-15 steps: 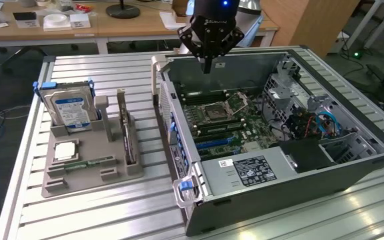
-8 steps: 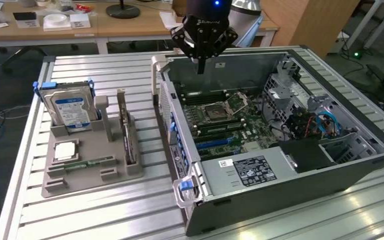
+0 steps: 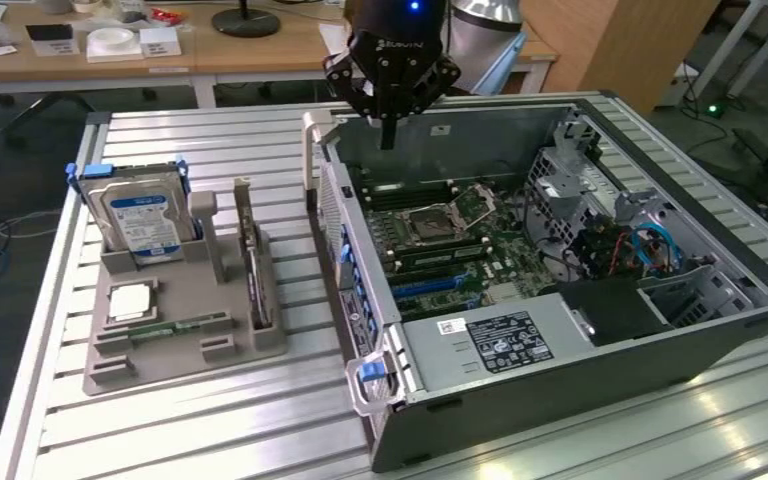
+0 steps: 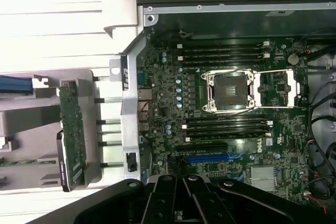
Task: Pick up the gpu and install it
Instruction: 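Reach for the gpu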
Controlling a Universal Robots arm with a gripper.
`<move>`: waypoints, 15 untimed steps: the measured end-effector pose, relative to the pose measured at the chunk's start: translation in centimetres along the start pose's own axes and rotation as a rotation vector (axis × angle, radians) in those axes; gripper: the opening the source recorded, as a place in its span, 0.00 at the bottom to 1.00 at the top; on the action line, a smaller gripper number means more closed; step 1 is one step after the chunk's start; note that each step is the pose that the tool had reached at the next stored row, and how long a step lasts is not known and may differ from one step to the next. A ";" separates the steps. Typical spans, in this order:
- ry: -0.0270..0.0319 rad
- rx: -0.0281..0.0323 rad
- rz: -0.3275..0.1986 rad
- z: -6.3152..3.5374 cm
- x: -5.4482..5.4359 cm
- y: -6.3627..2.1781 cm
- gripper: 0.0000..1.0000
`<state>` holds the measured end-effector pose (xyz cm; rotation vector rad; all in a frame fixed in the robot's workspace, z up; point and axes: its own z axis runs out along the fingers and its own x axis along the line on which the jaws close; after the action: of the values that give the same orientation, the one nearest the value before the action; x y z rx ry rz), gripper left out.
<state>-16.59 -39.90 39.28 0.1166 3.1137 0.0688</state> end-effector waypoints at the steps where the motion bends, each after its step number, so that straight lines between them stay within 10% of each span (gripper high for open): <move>1: 0.0000 -0.0001 0.000 0.00 0.2 -0.02 0.10; 15: 0.0000 -0.0001 0.000 0.01 3.5 -0.27 0.10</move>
<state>-20.12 -39.90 39.18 0.1166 3.1137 0.0688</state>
